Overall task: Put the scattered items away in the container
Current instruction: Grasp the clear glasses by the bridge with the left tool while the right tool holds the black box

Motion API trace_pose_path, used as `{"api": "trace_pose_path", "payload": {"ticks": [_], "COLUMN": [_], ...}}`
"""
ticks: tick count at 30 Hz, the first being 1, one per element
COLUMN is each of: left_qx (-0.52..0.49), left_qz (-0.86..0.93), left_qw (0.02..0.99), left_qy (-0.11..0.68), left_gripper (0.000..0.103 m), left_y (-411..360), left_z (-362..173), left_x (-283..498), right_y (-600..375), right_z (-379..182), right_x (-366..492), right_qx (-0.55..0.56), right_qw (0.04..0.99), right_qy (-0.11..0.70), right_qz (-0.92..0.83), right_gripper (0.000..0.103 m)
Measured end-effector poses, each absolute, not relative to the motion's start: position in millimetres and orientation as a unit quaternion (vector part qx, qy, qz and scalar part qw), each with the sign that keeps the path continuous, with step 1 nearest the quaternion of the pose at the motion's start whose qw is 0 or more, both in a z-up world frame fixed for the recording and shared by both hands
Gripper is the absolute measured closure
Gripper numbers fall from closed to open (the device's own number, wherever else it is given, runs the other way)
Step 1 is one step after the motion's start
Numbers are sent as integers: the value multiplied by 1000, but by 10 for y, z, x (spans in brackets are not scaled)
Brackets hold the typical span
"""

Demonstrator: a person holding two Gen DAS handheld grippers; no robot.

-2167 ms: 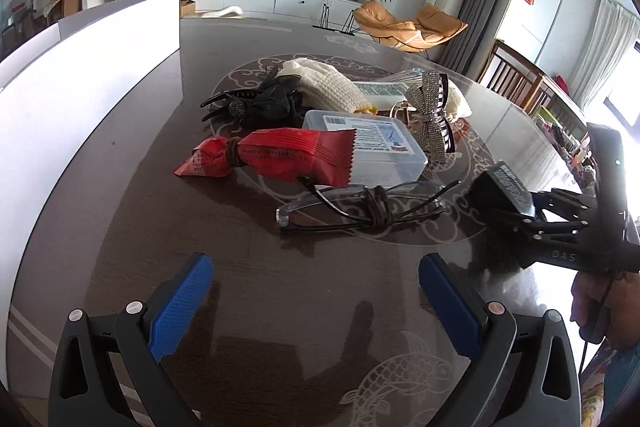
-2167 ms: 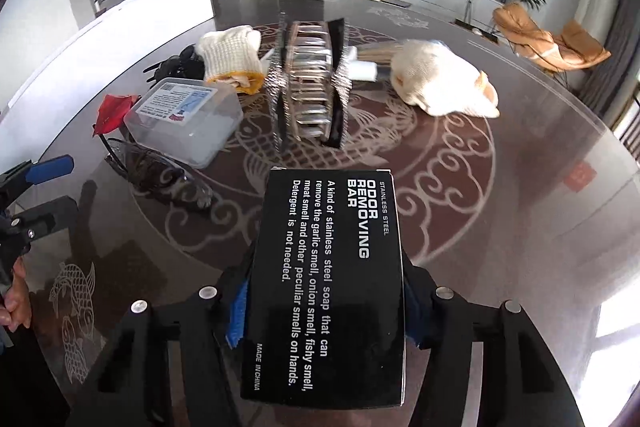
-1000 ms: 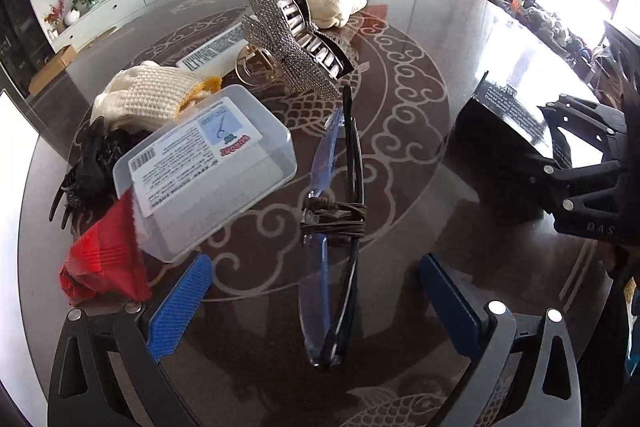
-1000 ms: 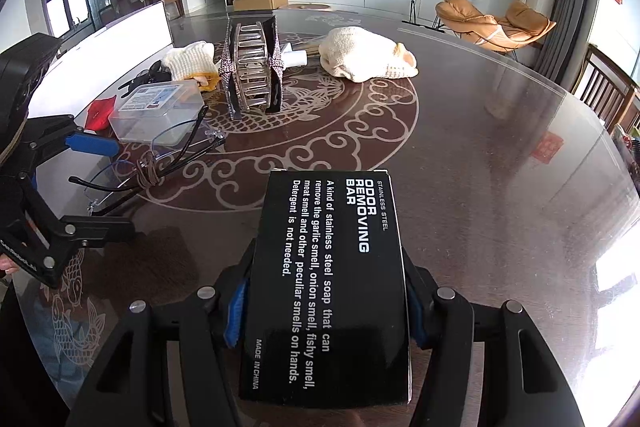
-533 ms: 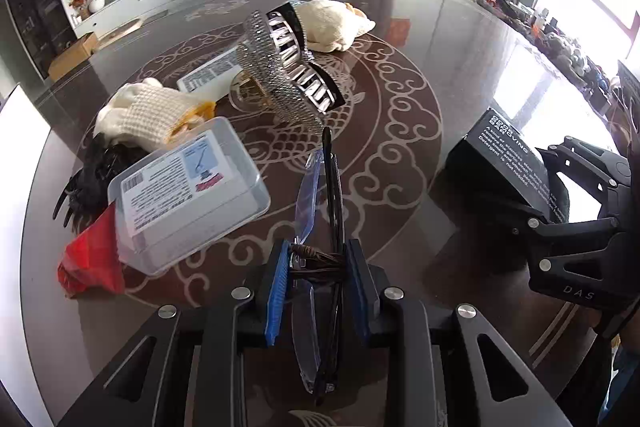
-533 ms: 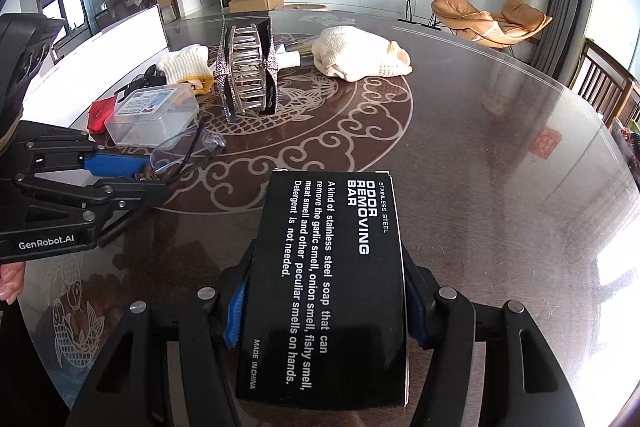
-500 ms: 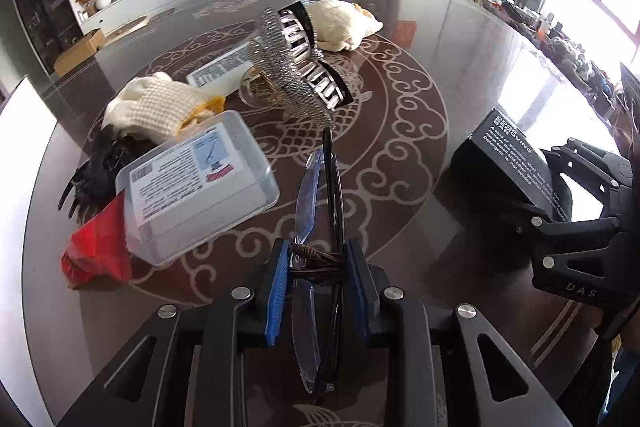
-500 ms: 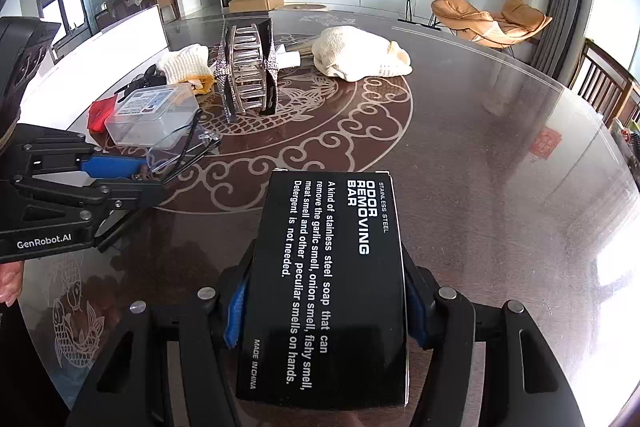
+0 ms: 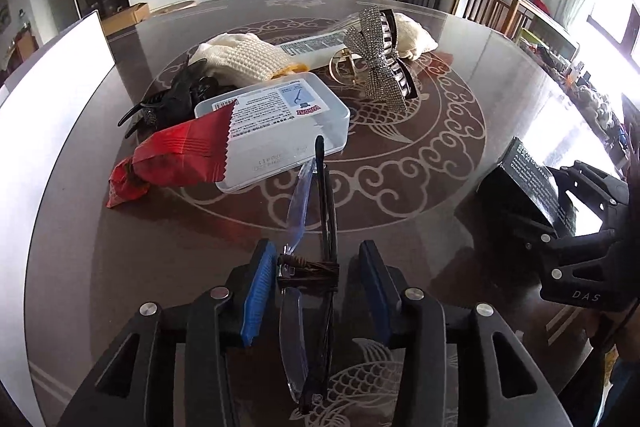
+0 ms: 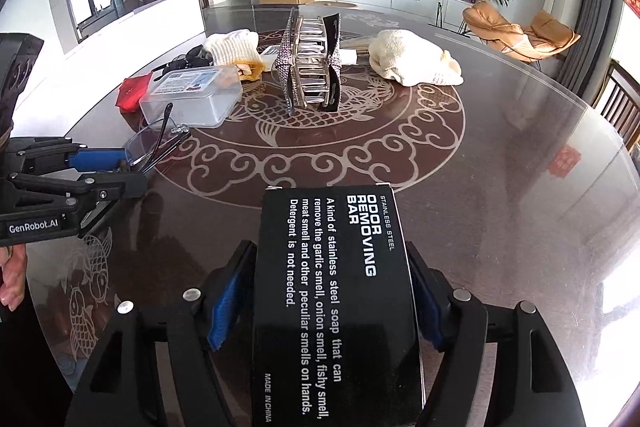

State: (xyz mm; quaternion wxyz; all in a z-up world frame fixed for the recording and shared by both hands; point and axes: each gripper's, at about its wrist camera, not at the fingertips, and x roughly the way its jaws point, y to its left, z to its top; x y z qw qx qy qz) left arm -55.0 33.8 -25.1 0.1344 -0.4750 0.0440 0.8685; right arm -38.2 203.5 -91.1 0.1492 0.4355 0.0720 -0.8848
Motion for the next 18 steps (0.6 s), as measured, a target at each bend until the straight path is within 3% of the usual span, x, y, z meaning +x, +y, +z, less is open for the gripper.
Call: {"api": "trace_pose_path", "payload": {"ticks": [4, 10, 13, 18], "left_qx": [-470, -462, -472, -472], "left_qz": [870, 876, 872, 873], "left_qw": [137, 124, 110, 106], "left_qy": [59, 69, 63, 58], "left_gripper": [46, 23, 0, 0], "left_y": [423, 489, 445, 396], "left_z": [-266, -302, -340, -311], "left_x": [-532, -512, -555, -575], "right_y": [2041, 2044, 2053, 2051], "right_z": [-924, -925, -926, -927], "right_x": [-388, -376, -380, -377], "right_qx": [440, 441, 441, 442], "right_qw": [147, 145, 145, 144], "right_qy": [74, 75, 75, 76], "right_qz": [-883, -883, -883, -882], "right_gripper": [19, 17, 17, 16]}}
